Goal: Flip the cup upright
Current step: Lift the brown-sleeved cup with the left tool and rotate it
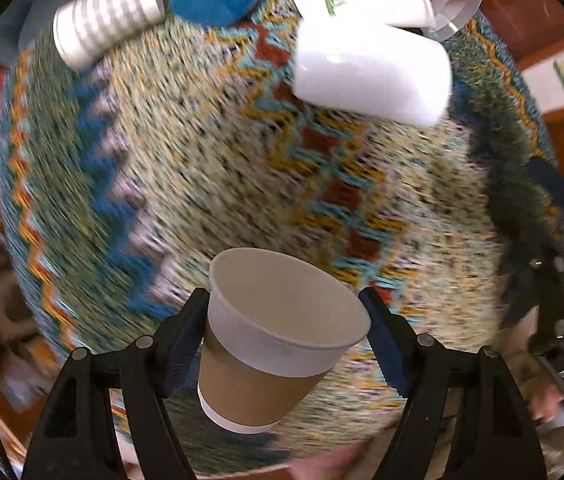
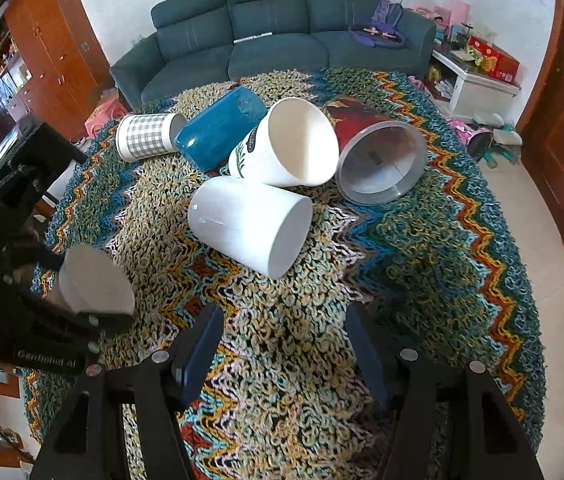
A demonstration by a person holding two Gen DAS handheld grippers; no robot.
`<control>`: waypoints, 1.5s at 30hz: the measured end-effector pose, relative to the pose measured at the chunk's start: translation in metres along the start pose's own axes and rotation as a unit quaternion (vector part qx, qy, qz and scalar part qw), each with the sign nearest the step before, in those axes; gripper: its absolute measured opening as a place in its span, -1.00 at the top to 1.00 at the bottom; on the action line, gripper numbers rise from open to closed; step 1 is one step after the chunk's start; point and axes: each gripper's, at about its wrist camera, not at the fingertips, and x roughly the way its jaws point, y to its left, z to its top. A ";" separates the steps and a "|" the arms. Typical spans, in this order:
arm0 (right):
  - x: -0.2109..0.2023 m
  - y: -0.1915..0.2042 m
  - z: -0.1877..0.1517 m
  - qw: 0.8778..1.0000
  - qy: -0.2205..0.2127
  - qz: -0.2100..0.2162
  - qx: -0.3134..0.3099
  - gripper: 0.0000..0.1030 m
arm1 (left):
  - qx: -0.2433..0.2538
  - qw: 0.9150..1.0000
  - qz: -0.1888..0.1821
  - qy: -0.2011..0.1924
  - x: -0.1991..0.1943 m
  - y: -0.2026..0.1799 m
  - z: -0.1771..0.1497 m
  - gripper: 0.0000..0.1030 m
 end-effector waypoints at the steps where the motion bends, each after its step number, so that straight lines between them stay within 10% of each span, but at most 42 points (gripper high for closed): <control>1: -0.001 -0.001 -0.001 1.000 0.000 0.001 0.001 -0.25 | -0.016 1.000 -0.015 0.000 0.003 -0.002 -0.004 -0.52; 13: -0.018 -0.031 -0.018 0.999 -0.015 0.002 0.037 -0.25 | -0.235 0.958 -0.162 0.001 0.042 -0.001 -0.039 -0.53; 23: -0.022 -0.044 -0.025 0.999 -0.017 0.011 0.047 -0.25 | -0.337 0.919 -0.202 -0.023 0.038 0.011 -0.057 -0.56; 37: -0.026 -0.039 -0.030 0.999 -0.014 0.025 0.038 -0.25 | -0.314 0.932 -0.170 -0.065 0.015 0.015 -0.083 -0.73; 45: -0.031 -0.037 -0.033 0.999 -0.018 0.025 0.036 -0.25 | -0.329 0.925 -0.176 -0.065 0.022 0.020 -0.086 -0.78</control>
